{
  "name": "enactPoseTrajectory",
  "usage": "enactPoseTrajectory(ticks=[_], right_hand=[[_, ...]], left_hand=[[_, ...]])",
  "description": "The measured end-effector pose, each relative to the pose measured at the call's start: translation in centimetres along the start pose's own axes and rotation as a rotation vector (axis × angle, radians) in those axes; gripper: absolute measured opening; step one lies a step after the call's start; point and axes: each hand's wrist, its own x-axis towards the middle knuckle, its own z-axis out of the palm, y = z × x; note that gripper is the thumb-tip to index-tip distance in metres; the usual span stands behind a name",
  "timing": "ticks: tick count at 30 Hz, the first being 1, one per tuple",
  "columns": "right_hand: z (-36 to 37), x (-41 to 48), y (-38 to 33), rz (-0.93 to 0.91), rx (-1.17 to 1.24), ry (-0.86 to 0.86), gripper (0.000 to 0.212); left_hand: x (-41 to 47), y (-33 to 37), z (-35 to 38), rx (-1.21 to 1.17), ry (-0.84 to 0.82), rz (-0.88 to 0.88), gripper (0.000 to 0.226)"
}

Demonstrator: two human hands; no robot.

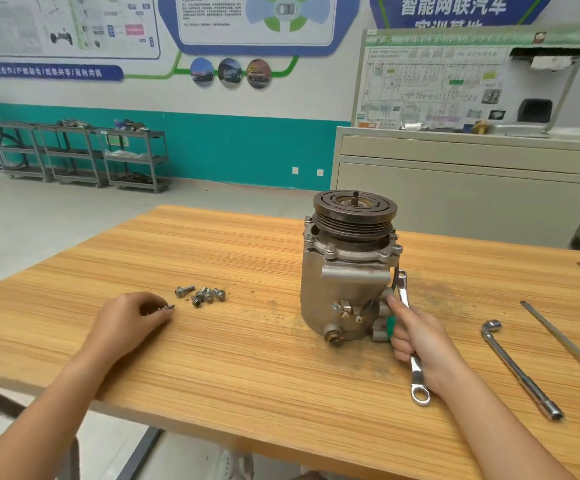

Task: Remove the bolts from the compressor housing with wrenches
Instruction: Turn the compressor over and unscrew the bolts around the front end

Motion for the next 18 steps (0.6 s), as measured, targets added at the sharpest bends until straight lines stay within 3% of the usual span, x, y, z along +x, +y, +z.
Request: enactPoseTrajectory(ticks=[10,12,15,18], right_hand=[[0.0,-0.2,-0.2,0.022,-0.012,0.004,0.021],[0.0,-0.2,-0.2,0.022,-0.015,0.000,0.022],[0.2,-0.3,-0.3,0.020,-0.025,0.004,0.023],[0.2,-0.4,-0.3,-0.006,-0.046,0.058,0.020]], left_hand=[[0.8,1.5,2.1,0.023,0.000,0.006,0.026],[0.5,1.9,2.0,0.012,0.083,0.045,0.021],[0.3,4.1,1.9,-0.072,0.344,0.139,0.014],[1.1,9.1,2.8,-0.312,0.373,0.278,0.018]])
